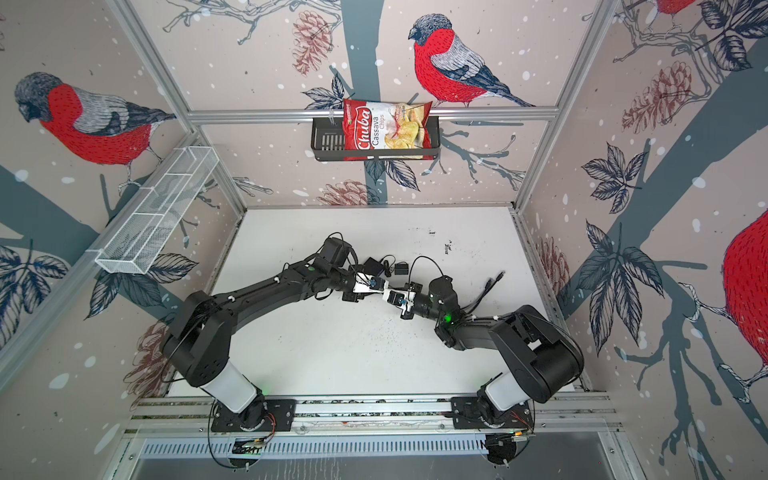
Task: Insert the plug into the switch port
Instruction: 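Open the left gripper and lift it off the black plug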
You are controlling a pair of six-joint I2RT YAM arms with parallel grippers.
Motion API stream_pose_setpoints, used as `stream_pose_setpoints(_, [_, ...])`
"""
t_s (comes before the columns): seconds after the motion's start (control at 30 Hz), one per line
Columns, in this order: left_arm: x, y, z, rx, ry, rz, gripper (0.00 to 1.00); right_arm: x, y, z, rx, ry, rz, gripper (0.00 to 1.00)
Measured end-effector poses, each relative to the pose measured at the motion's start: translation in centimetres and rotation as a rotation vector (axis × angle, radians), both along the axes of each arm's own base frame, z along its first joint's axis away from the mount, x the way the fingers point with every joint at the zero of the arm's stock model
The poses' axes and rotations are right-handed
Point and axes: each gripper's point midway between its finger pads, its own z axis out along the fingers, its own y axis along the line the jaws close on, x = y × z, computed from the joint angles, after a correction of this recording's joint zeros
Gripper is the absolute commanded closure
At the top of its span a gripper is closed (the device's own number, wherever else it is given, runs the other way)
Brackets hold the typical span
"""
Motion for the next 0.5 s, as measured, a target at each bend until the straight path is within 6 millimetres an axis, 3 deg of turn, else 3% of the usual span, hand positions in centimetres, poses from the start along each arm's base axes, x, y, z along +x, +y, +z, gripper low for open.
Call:
stream_pose_setpoints(0.03, [0.1, 0.1, -0.1, 0.005, -0.002, 0.008, 0.03, 0.0, 0.0, 0.0, 0.000, 0.000, 0.000, 0.96])
stream_pose_setpoints(0.3, [2.5, 1.6, 0.6, -0.049, 0.040, 0.169, 0.02, 0.4, -0.8, -1.2, -0.024, 0.056, -0.055, 0.97])
stream_pose_setpoints(0.4, [4.6, 2.7, 1.1, -0.096, 0.092, 0.329, 0.02, 0.4, -1.3, -1.8, -0.027, 0.100, -0.091, 0.98])
stream_pose_setpoints(0.5, [8.1, 4.4, 2.6, -0.174, 0.182, 0.532, 0.03, 0.7, -1.8, -1.9, -0.012, 0.152, -0.139, 0.98])
